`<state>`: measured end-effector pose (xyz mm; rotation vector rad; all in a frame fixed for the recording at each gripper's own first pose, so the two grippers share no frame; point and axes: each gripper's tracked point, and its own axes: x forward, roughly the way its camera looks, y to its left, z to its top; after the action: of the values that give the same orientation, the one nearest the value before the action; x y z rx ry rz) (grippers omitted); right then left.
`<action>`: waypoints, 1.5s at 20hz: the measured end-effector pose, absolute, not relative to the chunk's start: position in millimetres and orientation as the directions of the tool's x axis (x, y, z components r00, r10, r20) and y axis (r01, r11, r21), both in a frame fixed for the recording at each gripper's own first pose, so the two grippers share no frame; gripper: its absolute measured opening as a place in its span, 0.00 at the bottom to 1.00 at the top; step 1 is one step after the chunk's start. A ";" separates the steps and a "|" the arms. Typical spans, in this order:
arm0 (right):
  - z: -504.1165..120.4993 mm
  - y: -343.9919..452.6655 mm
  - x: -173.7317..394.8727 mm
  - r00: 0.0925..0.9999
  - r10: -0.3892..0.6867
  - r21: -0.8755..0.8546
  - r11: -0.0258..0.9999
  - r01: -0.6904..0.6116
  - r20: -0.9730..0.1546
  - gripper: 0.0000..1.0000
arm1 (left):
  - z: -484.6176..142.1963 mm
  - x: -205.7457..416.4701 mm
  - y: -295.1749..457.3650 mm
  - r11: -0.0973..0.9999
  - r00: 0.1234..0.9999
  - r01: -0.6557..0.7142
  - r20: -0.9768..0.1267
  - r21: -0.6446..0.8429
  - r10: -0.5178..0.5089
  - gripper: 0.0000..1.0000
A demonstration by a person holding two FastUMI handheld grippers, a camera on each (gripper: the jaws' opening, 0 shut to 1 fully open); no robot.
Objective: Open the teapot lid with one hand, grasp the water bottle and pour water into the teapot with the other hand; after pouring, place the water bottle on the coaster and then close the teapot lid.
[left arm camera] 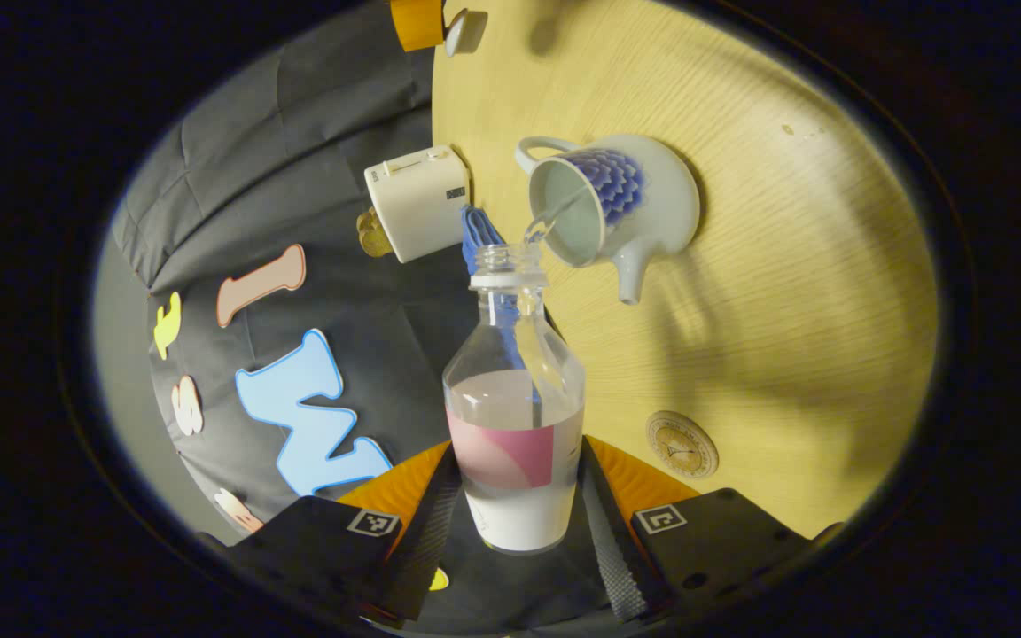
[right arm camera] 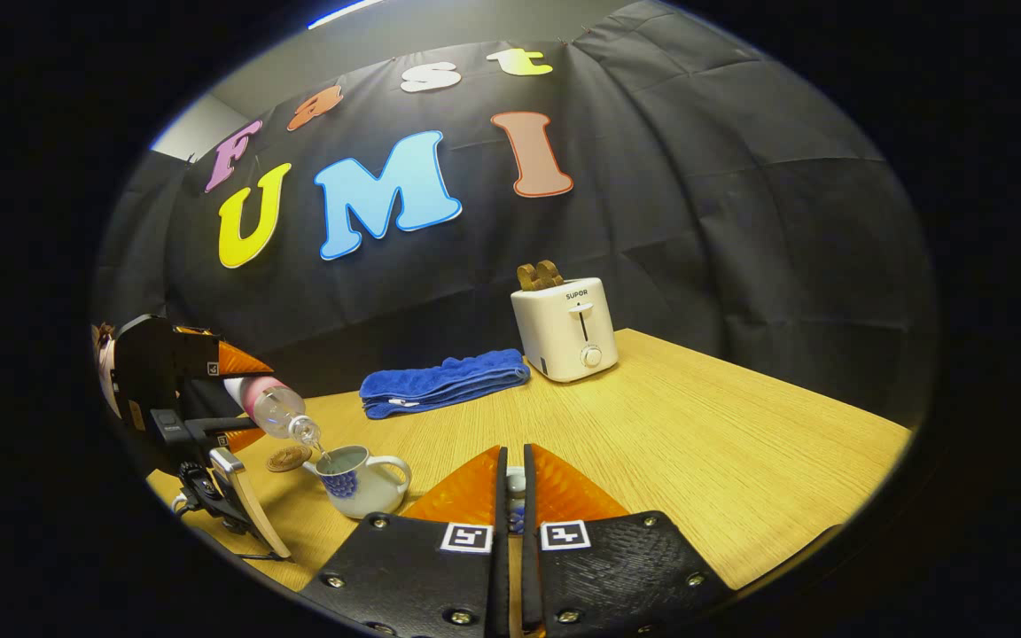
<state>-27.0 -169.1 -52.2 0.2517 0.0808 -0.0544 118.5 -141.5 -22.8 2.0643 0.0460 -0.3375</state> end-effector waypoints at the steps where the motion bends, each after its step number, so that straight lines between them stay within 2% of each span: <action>1: -52.1 -169.0 -27.2 0.995 -0.044 0.247 0.967 0.064 -0.086 0.06 | -21.4 117.9 -140.5 -0.504 0.961 0.170 -0.256 0.847 -0.106 0.87; 30: -55.9 -180.0 -38.3 0.998 -0.026 0.317 0.947 0.045 -0.063 0.05 | 18.5 118.6 -150.3 -0.688 0.982 0.121 -0.189 0.715 -0.024 0.87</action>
<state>-38.3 -180.0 -55.9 0.3237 0.0585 -0.0363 118.6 -150.3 18.5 2.3194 0.0669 -0.2335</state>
